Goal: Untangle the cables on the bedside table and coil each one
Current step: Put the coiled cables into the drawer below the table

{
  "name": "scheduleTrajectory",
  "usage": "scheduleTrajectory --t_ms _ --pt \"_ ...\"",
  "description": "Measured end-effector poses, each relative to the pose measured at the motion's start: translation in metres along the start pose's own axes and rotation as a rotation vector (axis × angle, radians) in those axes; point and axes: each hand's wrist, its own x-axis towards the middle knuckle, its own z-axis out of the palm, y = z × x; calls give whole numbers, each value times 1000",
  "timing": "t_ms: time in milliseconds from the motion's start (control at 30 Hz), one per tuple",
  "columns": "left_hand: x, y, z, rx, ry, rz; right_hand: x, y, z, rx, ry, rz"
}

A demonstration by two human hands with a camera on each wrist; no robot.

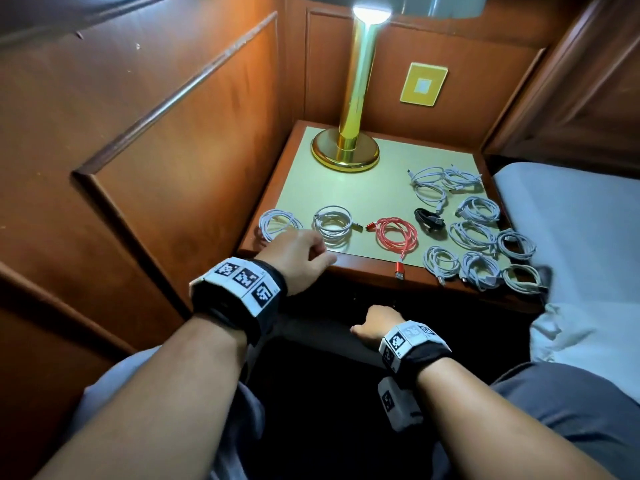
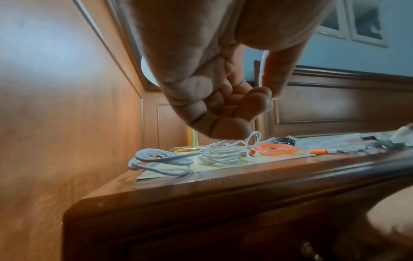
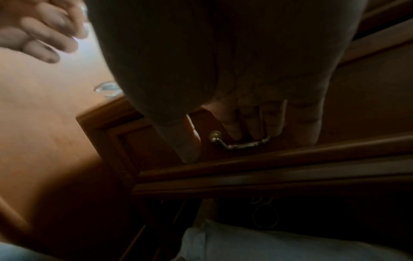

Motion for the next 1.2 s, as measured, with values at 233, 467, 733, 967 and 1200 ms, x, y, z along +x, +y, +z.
scheduleTrajectory --t_ms 233,467,733,967,1200 --pt "-3 -9 3 70 20 -52 -3 7 10 -191 55 33" --pt "-9 -9 2 90 53 -88 -12 12 8 -129 119 8" --pt "-24 5 6 71 67 -94 -51 27 43 -42 39 -93" --pt "-58 19 16 30 85 -93 -100 43 76 12 3 -129" --pt "-84 26 23 2 57 -100 -132 46 94 6 10 -153"
